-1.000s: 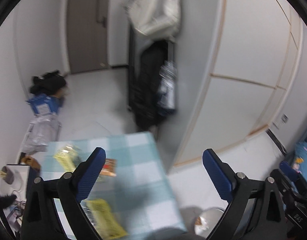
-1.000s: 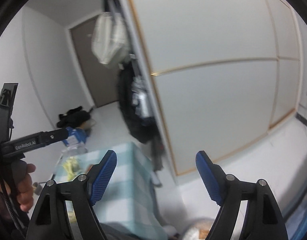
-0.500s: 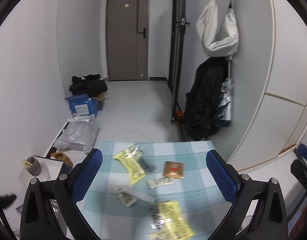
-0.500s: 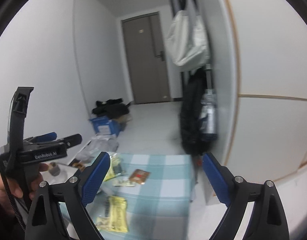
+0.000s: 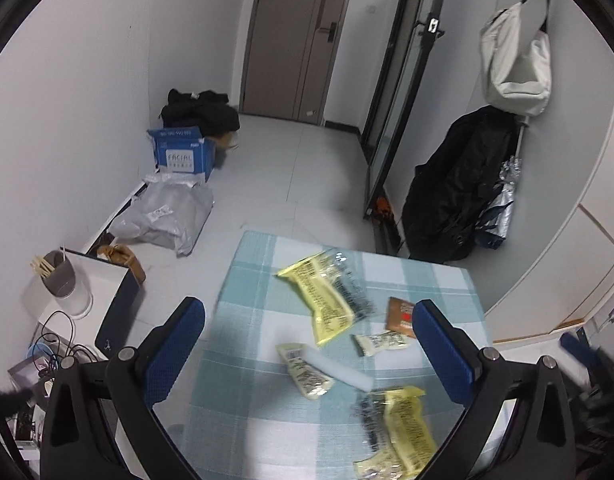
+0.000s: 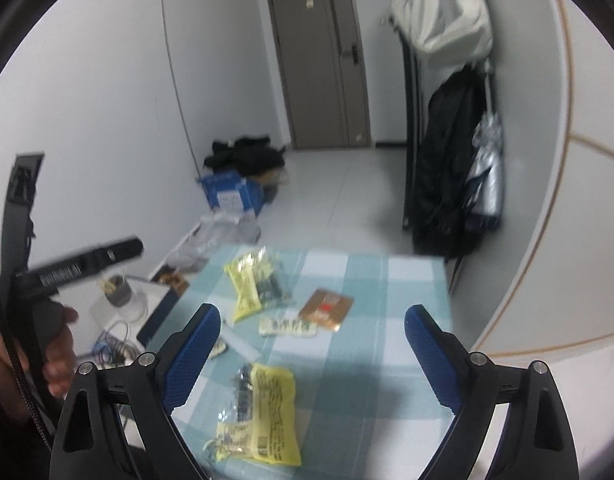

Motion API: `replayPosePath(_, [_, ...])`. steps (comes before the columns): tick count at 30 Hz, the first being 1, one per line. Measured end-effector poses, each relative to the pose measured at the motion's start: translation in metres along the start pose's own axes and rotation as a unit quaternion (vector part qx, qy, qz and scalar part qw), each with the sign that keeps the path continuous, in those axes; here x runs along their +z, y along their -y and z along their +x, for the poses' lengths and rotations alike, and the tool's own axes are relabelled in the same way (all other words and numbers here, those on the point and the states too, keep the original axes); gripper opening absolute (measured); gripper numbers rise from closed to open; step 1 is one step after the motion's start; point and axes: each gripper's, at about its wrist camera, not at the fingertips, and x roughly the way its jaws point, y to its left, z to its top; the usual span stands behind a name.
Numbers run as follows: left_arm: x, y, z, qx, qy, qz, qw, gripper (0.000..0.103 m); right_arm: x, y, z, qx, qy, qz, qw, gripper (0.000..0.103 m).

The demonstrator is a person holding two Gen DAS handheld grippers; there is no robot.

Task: Collect trash
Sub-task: 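Bring both tools back over the table toward the yellow wrappers, then grasp the large yellow wrapper with the right gripper and lift it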

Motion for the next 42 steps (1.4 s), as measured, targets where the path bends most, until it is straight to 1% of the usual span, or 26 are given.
replayPosePath(3, [0.002, -0.012, 0.005, 0.001, -0.009, -0.011, 0.9999, 0.102, -0.014, -0.004, 0.028, 0.001, -0.048, 0.008, 0.999, 0.094])
replayPosePath(7, [0.002, -0.029, 0.009, -0.008, -0.031, -0.034, 0.9989, 0.102, -0.032, -0.011, 0.066, 0.023, -0.107, 0.023, 0.994, 0.093])
replayPosePath(10, [0.002, -0.041, 0.008, -0.013, -0.038, -0.049, 0.998, 0.102, -0.045, -0.019, 0.09, 0.029, -0.144, 0.014, 0.989, 0.093])
replayPosePath(12, [0.002, -0.048, 0.006, -0.013, -0.039, -0.059, 0.9974, 0.102, -0.051, -0.025, 0.101, 0.032, -0.163, 0.007, 0.986, 0.093])
replayPosePath(13, [0.003, -0.051, 0.005, -0.018, -0.039, -0.063, 0.9971, 0.102, -0.055, -0.029, 0.11, 0.033, -0.177, 0.002, 0.984, 0.093])
replayPosePath(16, [0.002, -0.06, 0.006, -0.036, -0.047, -0.075, 0.9954, 0.102, -0.063, -0.037, 0.125, 0.029, -0.197, -0.007, 0.98, 0.093])
replayPosePath(18, [0.001, -0.063, 0.009, -0.037, -0.056, -0.082, 0.9944, 0.102, -0.066, -0.04, 0.133, 0.034, -0.202, -0.009, 0.979, 0.093])
replayPosePath(22, [-0.001, -0.069, 0.012, -0.034, -0.067, -0.089, 0.9932, 0.102, -0.073, -0.048, 0.146, 0.029, -0.207, -0.024, 0.978, 0.093])
replayPosePath(24, [-0.001, -0.071, 0.015, -0.038, -0.073, -0.092, 0.9924, 0.102, -0.076, -0.051, 0.151, 0.03, -0.217, -0.03, 0.975, 0.091])
replayPosePath(26, [-0.002, -0.073, 0.018, -0.042, -0.08, -0.094, 0.9915, 0.102, -0.077, -0.057, 0.153, 0.019, -0.215, -0.048, 0.975, 0.09])
replayPosePath(28, [-0.001, -0.074, 0.021, -0.039, -0.083, -0.095, 0.9912, 0.102, -0.08, -0.061, 0.156, 0.009, -0.216, -0.061, 0.974, 0.084])
replayPosePath(29, [-0.002, -0.075, 0.022, -0.035, -0.086, -0.094, 0.9912, 0.102, -0.082, -0.063, 0.158, 0.009, -0.221, -0.063, 0.973, 0.078])
replayPosePath(30, [-0.002, -0.075, 0.024, -0.032, -0.089, -0.094, 0.9911, 0.102, -0.084, -0.063, 0.161, 0.008, -0.228, -0.062, 0.972, 0.074])
replayPosePath(31, [-0.003, -0.075, 0.026, -0.03, -0.091, -0.093, 0.991, 0.102, -0.085, -0.064, 0.161, 0.002, -0.221, -0.067, 0.973, 0.073])
replayPosePath(32, [-0.004, -0.076, 0.028, -0.027, -0.093, -0.092, 0.991, 0.102, -0.085, -0.065, 0.161, -0.001, -0.217, -0.072, 0.974, 0.069])
replayPosePath(33, [-0.005, -0.076, 0.03, -0.023, -0.097, -0.091, 0.9909, 0.102, -0.087, -0.066, 0.163, -0.008, -0.219, -0.078, 0.973, 0.067])
replayPosePath(36, [-0.008, -0.075, 0.037, -0.015, -0.109, -0.088, 0.9901, 0.102, -0.087, -0.066, 0.161, -0.006, -0.212, -0.083, 0.974, 0.057])
replayPosePath(38, [-0.01, -0.075, 0.042, -0.012, -0.116, -0.086, 0.9895, 0.102, -0.086, -0.063, 0.16, -0.001, -0.212, -0.079, 0.974, 0.055])
replayPosePath(41, [-0.009, -0.073, 0.047, -0.012, -0.126, -0.083, 0.9885, 0.102, -0.086, -0.059, 0.158, 0.001, -0.209, -0.073, 0.975, 0.047])
replayPosePath(42, [-0.007, -0.072, 0.048, -0.012, -0.127, -0.077, 0.9888, 0.102, -0.086, -0.058, 0.157, 0.001, -0.208, -0.072, 0.975, 0.047])
